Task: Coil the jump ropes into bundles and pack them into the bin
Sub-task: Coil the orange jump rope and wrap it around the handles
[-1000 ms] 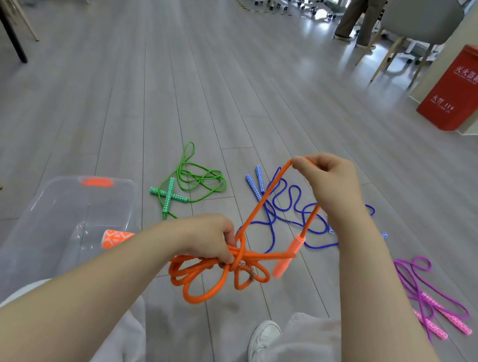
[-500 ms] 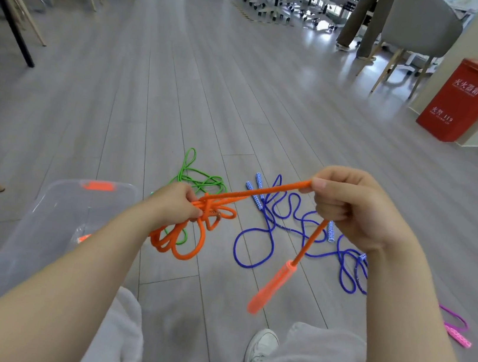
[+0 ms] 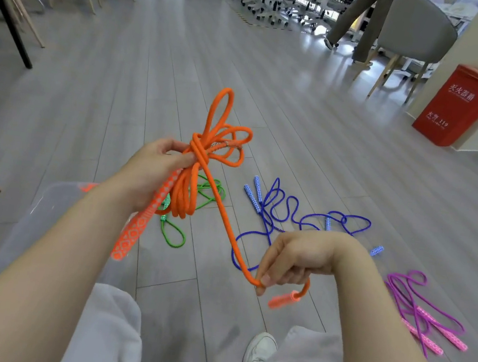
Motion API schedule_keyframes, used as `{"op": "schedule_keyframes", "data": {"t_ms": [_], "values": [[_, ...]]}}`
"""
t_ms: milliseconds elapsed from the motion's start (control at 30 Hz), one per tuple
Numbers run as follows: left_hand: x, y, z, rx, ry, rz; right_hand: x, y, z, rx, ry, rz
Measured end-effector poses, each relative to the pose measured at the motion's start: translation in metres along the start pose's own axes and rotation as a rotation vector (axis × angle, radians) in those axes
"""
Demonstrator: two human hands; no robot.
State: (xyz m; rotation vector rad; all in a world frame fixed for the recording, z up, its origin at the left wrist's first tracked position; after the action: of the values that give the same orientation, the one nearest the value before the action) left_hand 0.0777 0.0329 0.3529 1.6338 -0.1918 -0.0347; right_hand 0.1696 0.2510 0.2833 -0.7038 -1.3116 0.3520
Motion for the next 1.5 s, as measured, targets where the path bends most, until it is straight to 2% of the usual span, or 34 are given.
{"op": "schedule_keyframes", "data": {"t_ms": [67,133,300,367,400,500,600,700,867,1000,1133,1233,1333,1433,1500], "values": [[0.013,0.014,-0.015,0.015,-0.099,-0.013,-0.008,0.013,0.001,0.018,-0.009,-0.118],[0.026,0.024,-0.03,0.014,-0.215,-0.005,-0.013,0.026,0.01,-0.024,0.055,-0.188],[0.049,0.024,-0.069,0.007,-0.555,0.044,-0.01,0.037,0.055,-0.074,0.519,-0.179],[0.06,0.014,-0.088,-0.045,-0.717,0.087,-0.006,0.027,0.068,-0.169,0.66,-0.002],[0.065,0.007,-0.096,-0.09,-0.806,0.121,-0.002,0.023,0.075,-0.206,0.731,0.084],[0.075,-0.024,-0.109,-0.425,-1.001,0.22,0.022,0.016,0.096,0.005,1.028,0.04],[0.066,-0.047,-0.1,-0.737,-0.965,0.294,0.053,0.002,0.107,-0.02,1.259,0.172],[0.056,-0.055,-0.087,-0.863,-0.85,0.352,0.077,-0.017,0.102,-0.017,1.36,0.306],[0.03,-0.06,-0.066,-1.06,-0.558,0.336,0.096,-0.04,0.081,-0.1,1.339,0.377],[0.011,-0.055,-0.047,-1.169,-0.339,0.31,0.089,-0.072,0.057,-0.068,1.109,0.454],[0.0,-0.033,-0.016,-1.046,-0.096,0.238,0.065,-0.088,0.035,0.039,0.862,0.442],[-0.003,-0.019,0.006,-0.759,0.033,0.166,0.059,-0.086,0.028,0.029,0.727,0.466],[0.0,-0.011,0.013,-0.403,0.024,0.132,0.054,-0.08,0.024,0.026,0.609,0.464],[0.009,-0.002,-0.009,-0.108,-0.1,0.111,0.037,-0.063,0.025,0.031,0.531,0.362],[0.019,0.008,-0.027,-0.028,-0.22,0.112,0.03,-0.051,0.029,0.072,0.528,0.271]]}}
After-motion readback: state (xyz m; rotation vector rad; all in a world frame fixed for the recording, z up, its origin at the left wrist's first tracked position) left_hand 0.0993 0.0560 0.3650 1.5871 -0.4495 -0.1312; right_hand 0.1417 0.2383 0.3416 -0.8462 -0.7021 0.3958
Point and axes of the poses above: each hand's wrist, its own x-axis away from the middle knuckle, its own z-axis out of the back of the hand, y = z × x, the point moved 9 cm from there along -x, towards the middle knuckle, and after that the axes turned 9 degrees about -y, right-handed, at the moved point
